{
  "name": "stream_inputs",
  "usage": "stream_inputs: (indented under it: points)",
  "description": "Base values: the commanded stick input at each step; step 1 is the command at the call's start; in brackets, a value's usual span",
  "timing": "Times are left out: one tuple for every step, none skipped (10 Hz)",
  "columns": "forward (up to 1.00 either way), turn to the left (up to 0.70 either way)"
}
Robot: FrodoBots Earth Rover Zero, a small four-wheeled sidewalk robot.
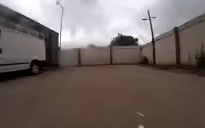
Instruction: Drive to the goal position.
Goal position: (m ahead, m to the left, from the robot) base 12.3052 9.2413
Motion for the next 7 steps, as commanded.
stream_inputs:
  points:
    - [0.3, 0.0]
    - [0.3, 0.0]
    - [0.3, 0.0]
    - [0.3, 0.0]
    - [0.3, 0.0]
    - [0.3, 0.0]
    - [0.3, 0.0]
